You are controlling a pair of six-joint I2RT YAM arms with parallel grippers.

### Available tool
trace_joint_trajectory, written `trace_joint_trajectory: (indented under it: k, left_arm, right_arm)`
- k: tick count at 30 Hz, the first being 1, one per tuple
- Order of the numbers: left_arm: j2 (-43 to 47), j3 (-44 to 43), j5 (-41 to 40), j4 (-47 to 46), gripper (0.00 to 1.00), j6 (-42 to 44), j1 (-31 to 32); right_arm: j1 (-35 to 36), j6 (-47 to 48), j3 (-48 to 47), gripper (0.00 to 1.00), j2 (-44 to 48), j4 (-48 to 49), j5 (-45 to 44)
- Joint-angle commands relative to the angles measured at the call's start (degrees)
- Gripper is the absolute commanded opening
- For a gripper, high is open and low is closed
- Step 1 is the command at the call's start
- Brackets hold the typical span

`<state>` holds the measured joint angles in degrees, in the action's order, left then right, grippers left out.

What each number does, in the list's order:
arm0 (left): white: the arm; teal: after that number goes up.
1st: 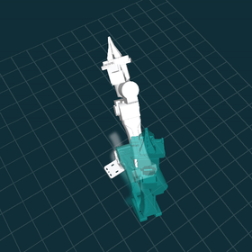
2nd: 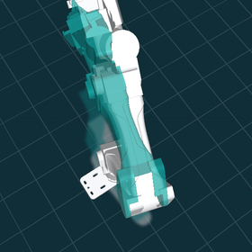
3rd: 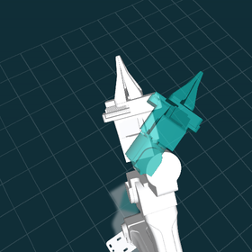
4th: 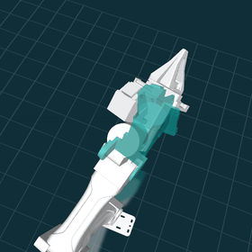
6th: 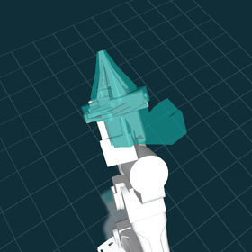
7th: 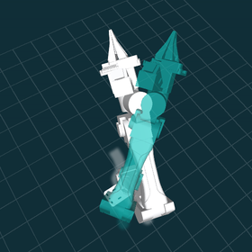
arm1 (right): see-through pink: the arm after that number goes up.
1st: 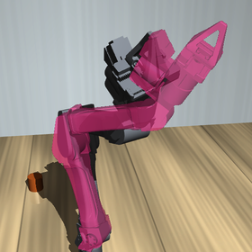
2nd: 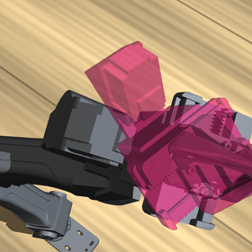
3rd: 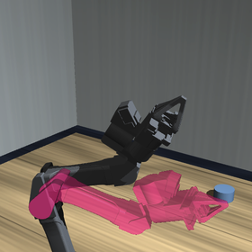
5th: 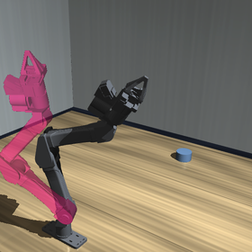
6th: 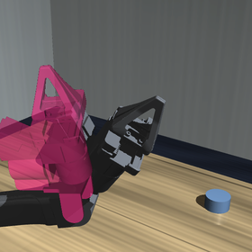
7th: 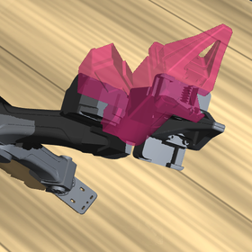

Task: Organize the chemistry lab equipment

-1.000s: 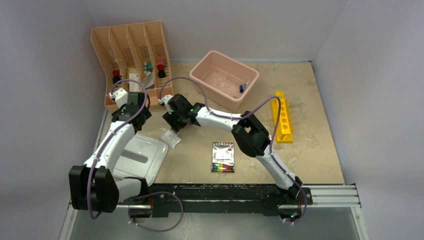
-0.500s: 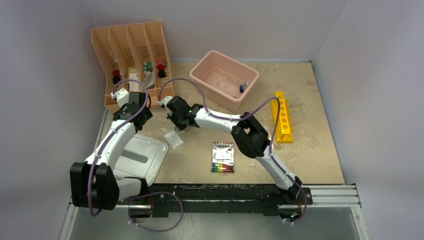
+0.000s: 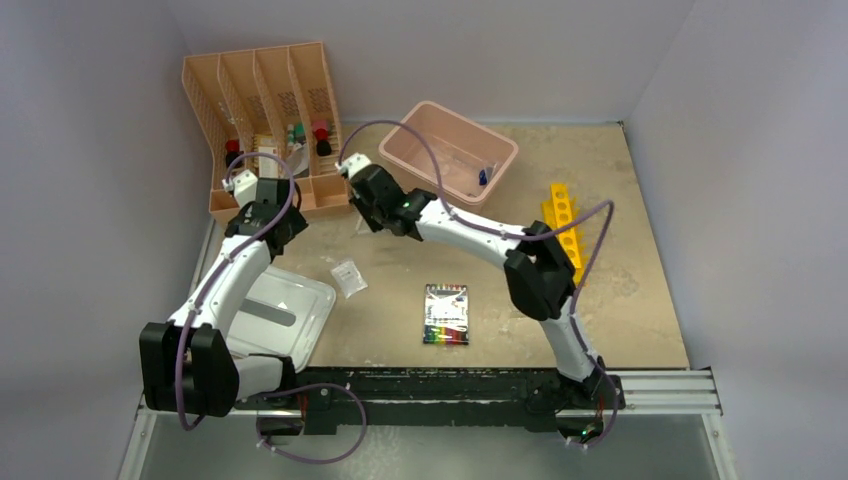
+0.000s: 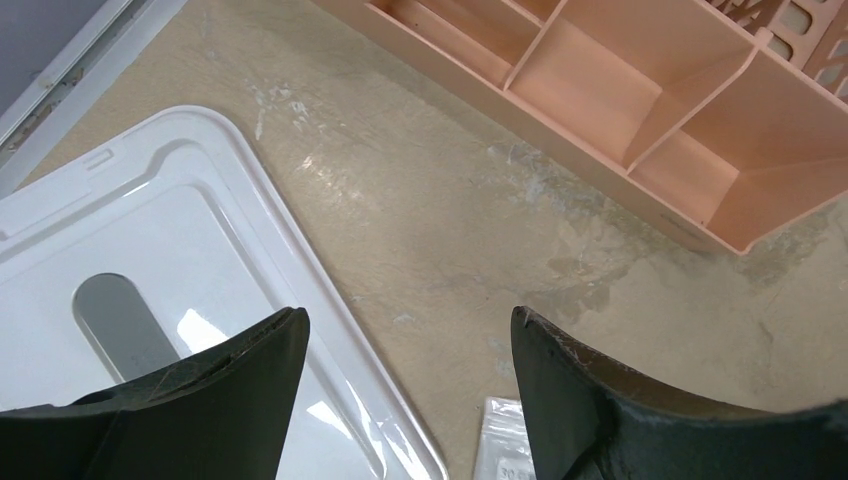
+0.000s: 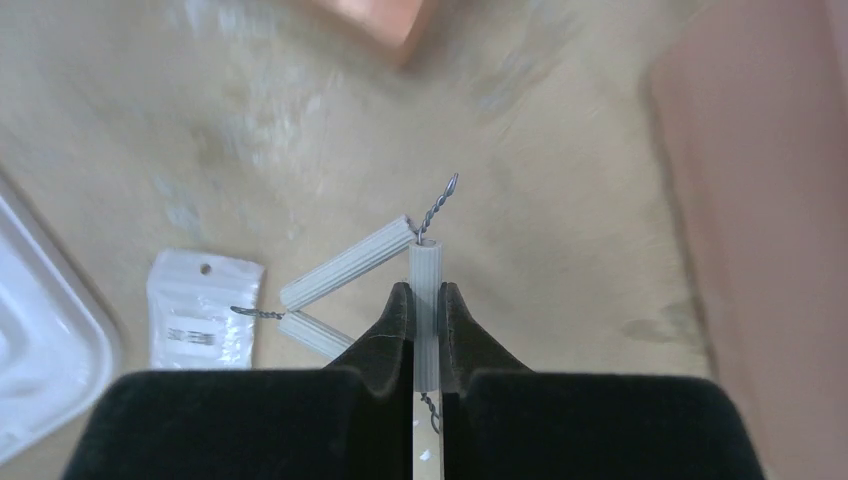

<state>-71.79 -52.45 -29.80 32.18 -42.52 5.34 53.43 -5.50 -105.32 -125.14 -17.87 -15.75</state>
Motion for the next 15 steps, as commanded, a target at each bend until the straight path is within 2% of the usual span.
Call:
trace_joint_trajectory:
  k: [1,5,15]
  left_arm:
    - [0.49,-1.2,2.44,-2.71,0.73,-0.35,0.29]
    - [0.64,0.41,4.91,-3.98,0.73,0.12,0.28]
    - [-1.69,0.67,13.26,-6.61,0.73,1.46,0.28]
  right_arm:
    - [-1.16,-1.77,-1.63,0.0,8.25,6.22,-5.12]
    - [-3.34,-1.51,-1.77,0.0,11.36,8.53,-5.75]
    - [-16.22,-3.19,-0.42,0.0,14.38,10.1,-5.33]
